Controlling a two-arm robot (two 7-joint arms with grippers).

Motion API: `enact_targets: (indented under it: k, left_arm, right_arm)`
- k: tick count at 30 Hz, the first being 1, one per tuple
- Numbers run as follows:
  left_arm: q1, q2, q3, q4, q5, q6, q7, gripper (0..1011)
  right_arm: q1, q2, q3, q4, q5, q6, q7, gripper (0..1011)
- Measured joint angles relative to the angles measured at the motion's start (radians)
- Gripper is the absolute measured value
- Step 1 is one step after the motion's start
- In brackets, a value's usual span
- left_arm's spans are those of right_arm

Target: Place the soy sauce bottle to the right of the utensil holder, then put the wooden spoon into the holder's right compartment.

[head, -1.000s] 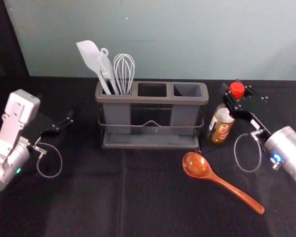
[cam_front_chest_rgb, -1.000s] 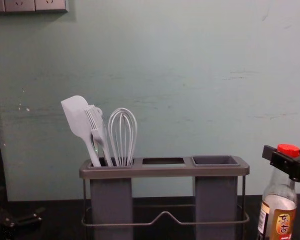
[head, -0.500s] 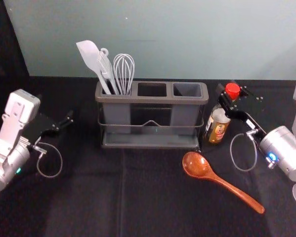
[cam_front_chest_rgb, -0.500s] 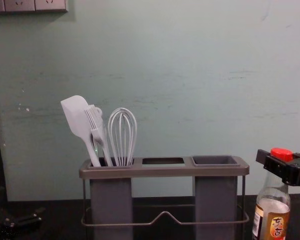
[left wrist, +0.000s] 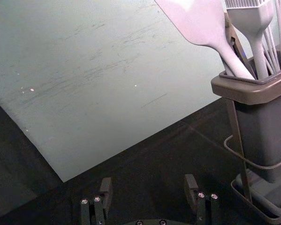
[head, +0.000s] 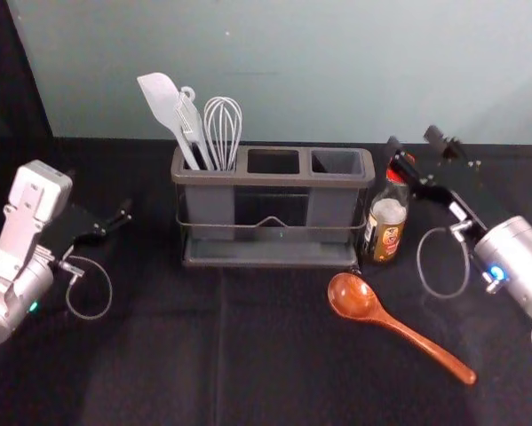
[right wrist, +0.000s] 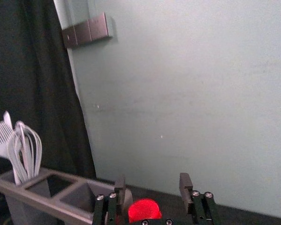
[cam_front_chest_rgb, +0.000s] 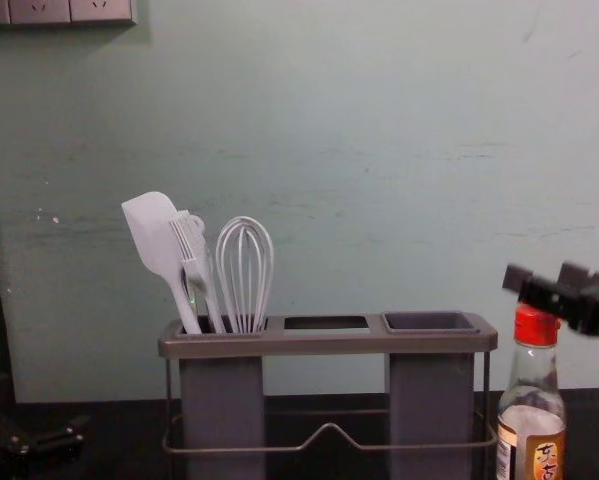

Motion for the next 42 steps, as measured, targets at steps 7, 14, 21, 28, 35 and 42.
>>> enact_targets:
  k: [7,14,21,28,35,42]
  left_arm:
    - [0.000,0.000,0.000,0.000,0.000,0.000,0.000,1005]
    - [0.000,0.000,0.000,0.000,0.000,0.000,0.000,1005]
    - [0.000,0.000,0.000,0.000,0.000,0.000,0.000,1005]
    - [0.000,0.000,0.000,0.000,0.000,0.000,0.000,1005]
    - [0.000,0.000,0.000,0.000,0.000,0.000,0.000,1005]
    - [0.000,0.000,0.000,0.000,0.000,0.000,0.000,1005]
  right_arm:
    - [-0.034,0.029,0.022,-0.082,0.013,0.005,-0.004,918]
    - [-0.097,0.070,0.041,-0.160,0.018,0.021,-0.004,1000]
    - [-0.185,0.143,0.035,-0.252,0.021,0.088,0.017,1000]
    - [-0.238,0.193,0.009,-0.300,0.008,0.115,0.029,1000]
    - [-0.242,0.216,-0.035,-0.299,-0.011,0.141,0.043,1000]
    - [-0.220,0.214,-0.081,-0.256,-0.036,0.162,0.043,1000]
